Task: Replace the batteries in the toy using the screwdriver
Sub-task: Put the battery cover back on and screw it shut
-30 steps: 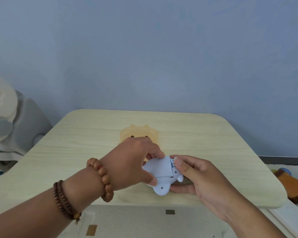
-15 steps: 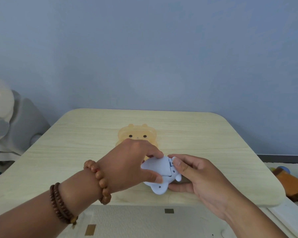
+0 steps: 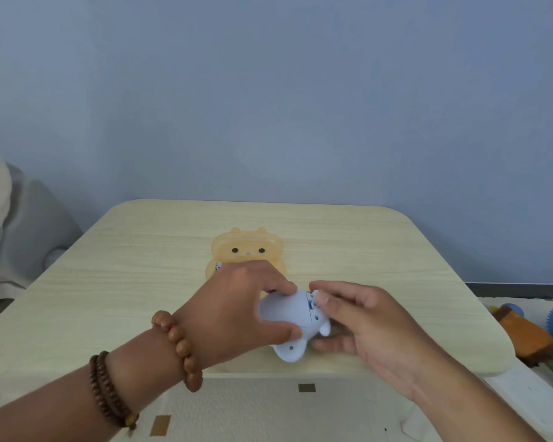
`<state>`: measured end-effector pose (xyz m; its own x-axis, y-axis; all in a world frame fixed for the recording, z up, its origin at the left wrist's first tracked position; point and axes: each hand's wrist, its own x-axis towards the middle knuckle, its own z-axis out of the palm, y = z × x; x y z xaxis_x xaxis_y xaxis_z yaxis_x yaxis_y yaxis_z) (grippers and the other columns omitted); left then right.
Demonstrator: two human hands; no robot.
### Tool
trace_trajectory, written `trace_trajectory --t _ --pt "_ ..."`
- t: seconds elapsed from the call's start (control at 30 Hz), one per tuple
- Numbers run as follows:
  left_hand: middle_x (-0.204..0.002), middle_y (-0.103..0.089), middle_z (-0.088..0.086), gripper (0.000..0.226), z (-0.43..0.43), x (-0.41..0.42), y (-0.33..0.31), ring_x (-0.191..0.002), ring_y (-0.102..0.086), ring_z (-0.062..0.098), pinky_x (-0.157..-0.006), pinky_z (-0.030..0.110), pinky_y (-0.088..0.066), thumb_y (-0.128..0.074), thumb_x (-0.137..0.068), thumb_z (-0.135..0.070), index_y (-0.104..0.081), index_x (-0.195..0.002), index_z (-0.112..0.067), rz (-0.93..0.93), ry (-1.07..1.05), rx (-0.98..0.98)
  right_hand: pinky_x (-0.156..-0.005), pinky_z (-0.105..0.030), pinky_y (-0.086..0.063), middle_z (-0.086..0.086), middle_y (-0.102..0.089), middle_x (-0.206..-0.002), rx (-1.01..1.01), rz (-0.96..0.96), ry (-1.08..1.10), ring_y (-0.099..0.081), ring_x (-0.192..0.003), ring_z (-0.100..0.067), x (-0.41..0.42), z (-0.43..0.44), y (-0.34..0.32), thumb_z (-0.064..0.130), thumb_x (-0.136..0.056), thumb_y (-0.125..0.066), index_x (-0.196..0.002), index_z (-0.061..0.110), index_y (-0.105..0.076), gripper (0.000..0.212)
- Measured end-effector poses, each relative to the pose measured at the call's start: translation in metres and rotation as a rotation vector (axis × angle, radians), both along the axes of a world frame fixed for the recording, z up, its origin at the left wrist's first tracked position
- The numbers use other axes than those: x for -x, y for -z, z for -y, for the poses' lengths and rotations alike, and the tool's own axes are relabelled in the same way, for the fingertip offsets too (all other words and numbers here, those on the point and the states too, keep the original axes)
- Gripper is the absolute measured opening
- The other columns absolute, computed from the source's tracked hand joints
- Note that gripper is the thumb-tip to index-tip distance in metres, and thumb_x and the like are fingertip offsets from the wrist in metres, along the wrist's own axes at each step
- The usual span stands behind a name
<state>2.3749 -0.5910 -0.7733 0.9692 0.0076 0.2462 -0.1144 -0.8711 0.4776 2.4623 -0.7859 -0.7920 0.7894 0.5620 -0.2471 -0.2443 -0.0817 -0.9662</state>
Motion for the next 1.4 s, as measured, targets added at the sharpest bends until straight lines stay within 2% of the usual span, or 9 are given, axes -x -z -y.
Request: trace_trajectory --t 0.1,0.2,0.3,0.4,0.53,0.63,0.87,1.1,1.4 --pt "-0.112 -0.064 -0.023 0.048 -0.001 0.004 0.003 -0.105 -0.057 -0.007 -0.088 0.014 -0.048 -0.083 -0.072 -0.048 -0.070 -0.116 -0.034 0.000 -0.002 0.065 -0.065 -0.034 -0.064 -0.006 -0.080 -0.103 0.025 0.161 0.188 -0.077 -0.094 -0.018 -0.007 0.016 -0.014 0.017 -0.100 -0.061 -0.105 0.015 -0.077 0.017" --pt "-0.113 -0.064 -0.022 0.048 0.000 0.004 0.006 -0.107 -0.058 -0.006 -0.092 0.024 -0.052 -0.082 -0.073 -0.047 -0.069 -0.117 -0.033 0.005 -0.007 0.093 -0.074 -0.032 -0.061 0.006 -0.079 -0.087 0.327 0.492 0.386 -0.074 -0.085 -0.011 -0.018 0.043 -0.022 0.022 -0.096 -0.065 -0.098 0.027 -0.078 0.013" --pt "-0.114 -0.064 -0.022 0.048 -0.002 0.003 0.007 -0.107 -0.058 -0.006 -0.092 0.024 -0.053 -0.082 -0.073 -0.046 -0.069 -0.118 -0.033 0.002 -0.006 0.100 -0.073 -0.022 -0.049 0.015 -0.071 -0.093 0.785 0.727 0.275 -0.064 -0.084 0.000 -0.022 0.056 -0.013 0.045 -0.087 -0.071 -0.099 0.028 -0.075 0.021" --pt "-0.114 -0.063 -0.021 0.050 -0.002 0.002 0.009 -0.107 -0.058 -0.005 -0.090 0.025 -0.053 -0.080 -0.072 -0.048 -0.068 -0.118 -0.032 0.003 0.006 0.098 -0.077 -0.034 -0.053 0.008 -0.060 -0.104 1.023 0.789 0.166 -0.063 -0.088 -0.012 -0.018 0.056 0.004 0.052 -0.081 -0.074 -0.088 0.022 -0.073 0.031" --pt "-0.114 -0.062 -0.021 0.058 0.000 0.004 0.011 -0.107 -0.058 -0.003 -0.090 0.026 -0.053 -0.066 -0.066 -0.063 -0.067 -0.116 -0.034 0.018 0.006 0.097 -0.071 -0.038 -0.054 0.010 -0.057 -0.087 0.964 0.924 0.218 -0.059 -0.076 -0.012 -0.013 0.058 0.016 0.030 -0.084 -0.078 -0.062 0.026 -0.062 0.027" --pt "-0.113 -0.063 -0.020 0.058 0.002 0.006 0.013 -0.106 -0.058 -0.001 -0.090 0.027 -0.053 -0.064 -0.065 -0.062 -0.068 -0.115 -0.032 0.046 -0.005 0.100 -0.069 -0.036 -0.053 0.014 -0.060 -0.083 0.906 0.988 0.204 -0.059 -0.079 -0.011 -0.013 0.055 0.019 0.026 -0.091 -0.070 -0.066 0.033 -0.057 0.030" --pt "-0.116 -0.061 -0.020 0.063 0.005 0.006 0.015 -0.108 -0.055 0.001 -0.091 0.029 -0.051 -0.060 -0.064 -0.066 -0.067 -0.118 -0.033 0.028 -0.023 0.077 -0.055 -0.014 -0.052 0.010 -0.070 -0.069 0.257 0.778 0.023 -0.062 -0.057 -0.007 -0.002 0.040 -0.050 0.017 -0.091 -0.068 -0.078 0.027 -0.073 0.017" --pt "-0.117 -0.061 -0.018 0.055 0.009 0.005 0.011 -0.107 -0.055 0.005 -0.089 0.025 -0.048 -0.072 -0.069 -0.054 -0.067 -0.119 -0.031 0.014 -0.037 0.049 -0.059 -0.015 -0.045 0.015 -0.068 -0.080 0.431 1.061 -0.026 -0.062 -0.069 -0.015 0.003 0.033 -0.044 0.019 -0.089 -0.072 -0.075 0.031 -0.070 0.019" --pt "-0.118 -0.061 -0.018 0.056 0.010 0.005 0.008 -0.106 -0.055 0.005 -0.089 0.027 -0.049 -0.071 -0.068 -0.054 -0.067 -0.120 -0.031 0.014 -0.036 0.041 -0.061 -0.009 -0.042 0.014 -0.068 -0.082 0.460 1.122 0.002 -0.061 -0.075 -0.011 -0.002 0.030 -0.040 0.019 -0.088 -0.074 -0.075 0.033 -0.070 0.019"
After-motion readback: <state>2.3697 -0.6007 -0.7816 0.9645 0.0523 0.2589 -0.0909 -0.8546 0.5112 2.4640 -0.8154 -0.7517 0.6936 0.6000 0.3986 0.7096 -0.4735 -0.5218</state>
